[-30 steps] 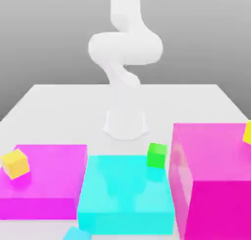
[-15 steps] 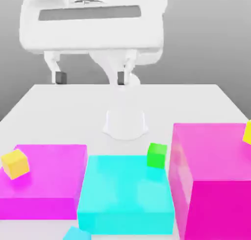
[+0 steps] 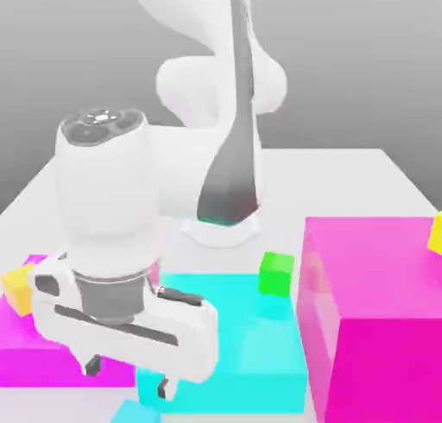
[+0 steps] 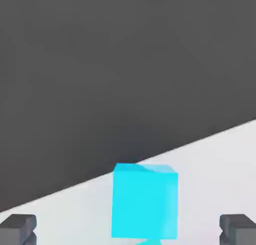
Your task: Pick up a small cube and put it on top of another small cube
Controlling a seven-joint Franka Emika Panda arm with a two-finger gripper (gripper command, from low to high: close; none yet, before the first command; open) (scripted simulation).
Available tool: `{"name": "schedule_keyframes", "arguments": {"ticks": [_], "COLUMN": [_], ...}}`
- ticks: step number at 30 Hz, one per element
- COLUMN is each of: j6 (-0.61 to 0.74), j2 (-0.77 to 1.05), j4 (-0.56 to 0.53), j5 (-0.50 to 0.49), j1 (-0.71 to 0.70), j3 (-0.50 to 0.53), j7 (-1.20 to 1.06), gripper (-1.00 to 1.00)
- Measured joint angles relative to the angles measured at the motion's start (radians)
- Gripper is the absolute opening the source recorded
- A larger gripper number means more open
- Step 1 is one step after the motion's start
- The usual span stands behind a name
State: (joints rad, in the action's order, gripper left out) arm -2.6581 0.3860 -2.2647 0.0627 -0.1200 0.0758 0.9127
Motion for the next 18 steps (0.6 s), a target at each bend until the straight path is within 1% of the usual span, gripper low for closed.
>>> {"name": "schedule_keyframes", "arguments": {"ticks": [3,4,11,16,18], "j6": [-0.080,-0.098,-0.098,0.019,0.081], "j2": [0.109,0.133,0.133,0.003,-0.033], "j4": [0.021,0.026,0.026,0.006,0.025], "j5": [0.013,0.016,0.016,-0.006,-0.017], "j1": [-0.012,-0.015,-0.015,-0.014,-0.006], "j3": [-0.013,-0.016,-0.016,-0.001,-0.030], "j7": [-0.008,-0.010,-0.010,-0.018,-0.079], "gripper": [0.00,-1.00,-1.00,-1.00,-1.00]}}
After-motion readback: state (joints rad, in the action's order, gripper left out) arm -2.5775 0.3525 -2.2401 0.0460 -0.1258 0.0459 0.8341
